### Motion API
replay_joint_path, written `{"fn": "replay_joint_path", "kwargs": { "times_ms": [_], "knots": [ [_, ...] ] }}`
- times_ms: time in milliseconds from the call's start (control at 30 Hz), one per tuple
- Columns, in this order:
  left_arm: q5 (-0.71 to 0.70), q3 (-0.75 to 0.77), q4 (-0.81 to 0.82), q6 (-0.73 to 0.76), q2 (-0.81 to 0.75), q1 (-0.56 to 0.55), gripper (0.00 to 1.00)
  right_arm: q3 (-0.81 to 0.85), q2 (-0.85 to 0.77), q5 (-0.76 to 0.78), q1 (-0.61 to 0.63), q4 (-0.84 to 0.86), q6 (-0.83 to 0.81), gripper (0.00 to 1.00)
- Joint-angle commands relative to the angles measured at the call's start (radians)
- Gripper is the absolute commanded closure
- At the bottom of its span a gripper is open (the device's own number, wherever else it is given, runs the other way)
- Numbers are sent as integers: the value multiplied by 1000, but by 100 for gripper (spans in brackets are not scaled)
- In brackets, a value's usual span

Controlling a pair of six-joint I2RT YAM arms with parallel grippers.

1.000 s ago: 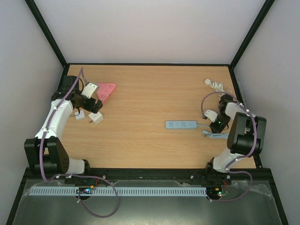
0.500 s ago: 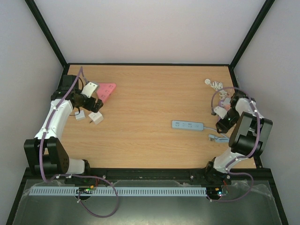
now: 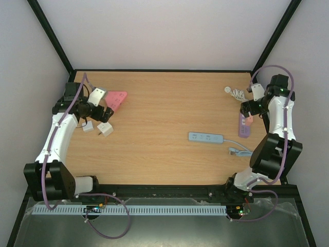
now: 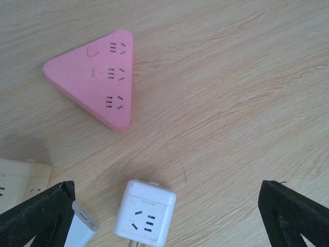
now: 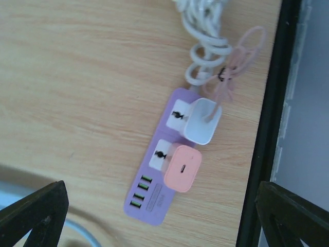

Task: Pull the plug off the socket

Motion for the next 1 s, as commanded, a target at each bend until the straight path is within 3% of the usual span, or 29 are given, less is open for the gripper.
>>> {"fn": "replay_joint_path", "kwargs": {
  "times_ms": [0,267,633,833,967],
  "knots": [
    [35,15,12,-35,-49,2,0,22,60,106,-7,85,226,2],
    [45,-25,41,-50,-88,2,0,-36,160,152,-9,172,292,0],
    [54,-28,49,-63,-93,2,0,-210,217,127,-7,334,324,10],
    [67,-16,50,-78,-92,2,0,-252,248,134,-7,385,322,20],
    [65,-18,54,-83,-92,2,0,-271,245,122,-6,402,318,34]
  ]
}}
